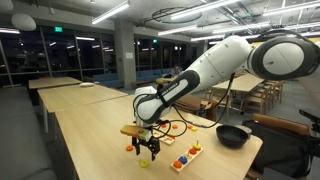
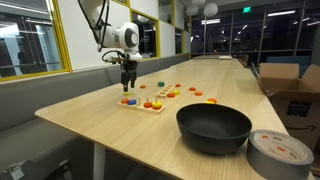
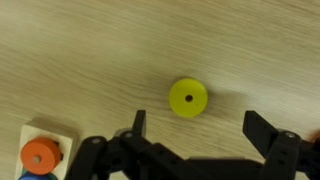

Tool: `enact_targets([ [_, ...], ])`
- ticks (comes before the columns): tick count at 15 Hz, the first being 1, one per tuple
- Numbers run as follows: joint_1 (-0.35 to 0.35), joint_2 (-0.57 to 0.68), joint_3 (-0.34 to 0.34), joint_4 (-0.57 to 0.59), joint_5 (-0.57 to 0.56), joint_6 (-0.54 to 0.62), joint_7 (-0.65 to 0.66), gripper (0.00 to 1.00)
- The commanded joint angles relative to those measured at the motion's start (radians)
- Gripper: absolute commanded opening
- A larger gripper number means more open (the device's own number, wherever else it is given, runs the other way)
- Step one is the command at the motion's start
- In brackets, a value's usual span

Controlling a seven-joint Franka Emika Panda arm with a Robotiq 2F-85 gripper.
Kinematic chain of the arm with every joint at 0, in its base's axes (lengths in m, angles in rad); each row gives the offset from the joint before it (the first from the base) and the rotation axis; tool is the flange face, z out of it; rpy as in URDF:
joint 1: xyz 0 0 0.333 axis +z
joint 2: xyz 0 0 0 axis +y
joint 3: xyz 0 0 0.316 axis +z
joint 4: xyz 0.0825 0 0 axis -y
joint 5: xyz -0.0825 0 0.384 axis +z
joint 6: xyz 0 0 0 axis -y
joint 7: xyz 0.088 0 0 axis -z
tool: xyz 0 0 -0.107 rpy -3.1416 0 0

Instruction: Detach the yellow disc from the second rod from the right and put it on the table

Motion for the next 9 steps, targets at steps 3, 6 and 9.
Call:
enact_targets([
  [3, -0.107, -0.268, 0.01, -0.224, 0.082, -0.096, -0.365, 1.0],
  [6, -0.147, -0.403, -0.016, -0.315, 0.065, -0.201, -0.586, 1.0],
  [9, -0.173, -0.547, -0.051, -0.403, 0.017, -0.307, -0.782, 1.0],
])
